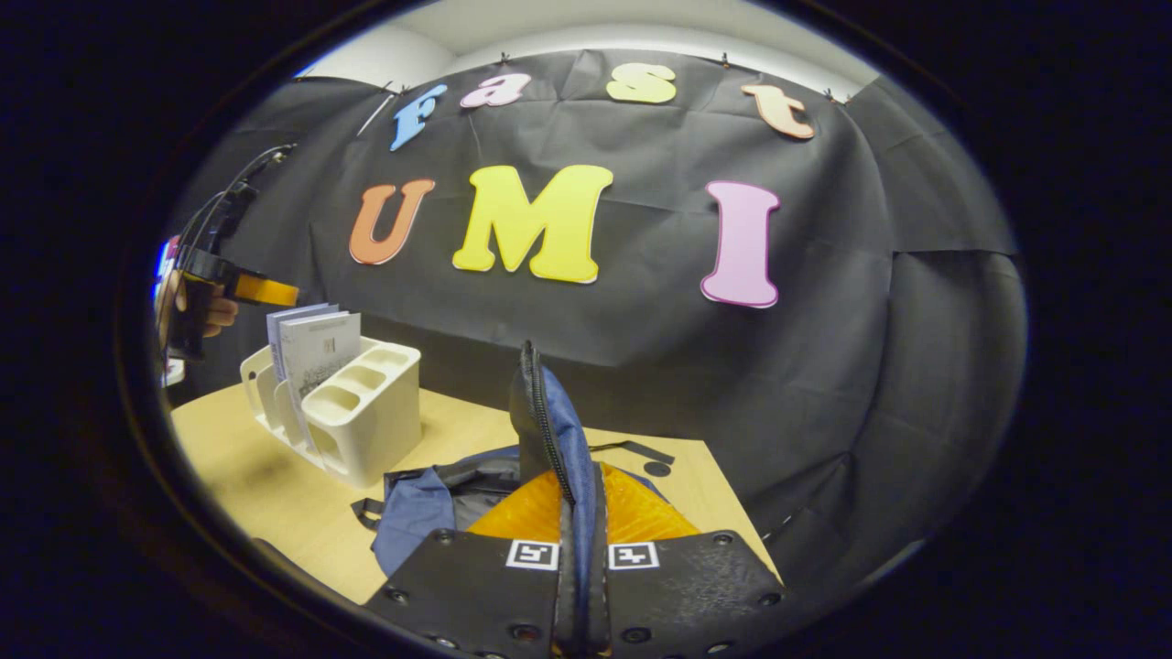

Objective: Open the schoolbag, grab two books from the bookshelf and put them into the schoolbag.

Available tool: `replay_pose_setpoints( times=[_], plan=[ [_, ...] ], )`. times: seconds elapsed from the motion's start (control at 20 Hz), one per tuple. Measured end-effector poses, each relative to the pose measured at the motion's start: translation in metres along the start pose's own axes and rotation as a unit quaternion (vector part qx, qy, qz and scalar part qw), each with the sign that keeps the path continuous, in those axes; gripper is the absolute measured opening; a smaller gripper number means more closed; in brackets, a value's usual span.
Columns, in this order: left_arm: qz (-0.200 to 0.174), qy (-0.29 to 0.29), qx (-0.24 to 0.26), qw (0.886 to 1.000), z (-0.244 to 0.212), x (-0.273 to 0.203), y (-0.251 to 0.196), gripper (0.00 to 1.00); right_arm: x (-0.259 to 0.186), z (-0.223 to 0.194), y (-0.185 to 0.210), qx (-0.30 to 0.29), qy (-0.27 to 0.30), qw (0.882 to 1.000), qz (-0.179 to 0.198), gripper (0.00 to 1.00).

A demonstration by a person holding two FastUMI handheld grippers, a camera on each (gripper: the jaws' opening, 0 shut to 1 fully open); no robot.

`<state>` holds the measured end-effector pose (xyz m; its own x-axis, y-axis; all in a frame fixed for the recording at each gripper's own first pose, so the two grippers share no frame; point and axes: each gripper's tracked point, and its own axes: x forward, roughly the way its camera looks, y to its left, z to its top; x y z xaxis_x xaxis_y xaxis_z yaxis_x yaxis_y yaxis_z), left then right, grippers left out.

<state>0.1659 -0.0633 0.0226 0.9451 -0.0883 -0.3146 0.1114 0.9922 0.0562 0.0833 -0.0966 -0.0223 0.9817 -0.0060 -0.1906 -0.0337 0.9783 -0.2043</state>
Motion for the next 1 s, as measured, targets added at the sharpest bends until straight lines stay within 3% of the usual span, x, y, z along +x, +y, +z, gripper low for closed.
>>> replay_pose_setpoints(
  times=[0.15,0.3,0.45,0.8,1.0],
  plan=[
    [0.0,0.029,0.018,0.999,0.003,0.025,-0.004,0.98,-0.001,0.002,-0.01,0.015,-0.004,1.0,0.007,0.05],
    [-0.015,0.063,-0.008,0.998,0.008,0.05,-0.012,0.97,-0.003,-0.001,-0.017,0.026,-0.011,1.0,0.012,0.05],
    [-0.001,0.096,0.025,0.995,-0.001,0.073,-0.006,0.97,-0.003,-0.004,-0.022,0.031,-0.015,0.999,0.018,0.05],
    [0.008,0.199,0.052,0.979,-0.041,0.1,0.001,0.94,-0.002,-0.012,-0.032,0.046,-0.02,0.998,0.025,0.05],
    [0.007,0.251,0.05,0.967,-0.059,0.1,0.004,0.86,-0.001,-0.016,-0.033,0.047,-0.019,0.998,0.027,0.05]
  ],
)
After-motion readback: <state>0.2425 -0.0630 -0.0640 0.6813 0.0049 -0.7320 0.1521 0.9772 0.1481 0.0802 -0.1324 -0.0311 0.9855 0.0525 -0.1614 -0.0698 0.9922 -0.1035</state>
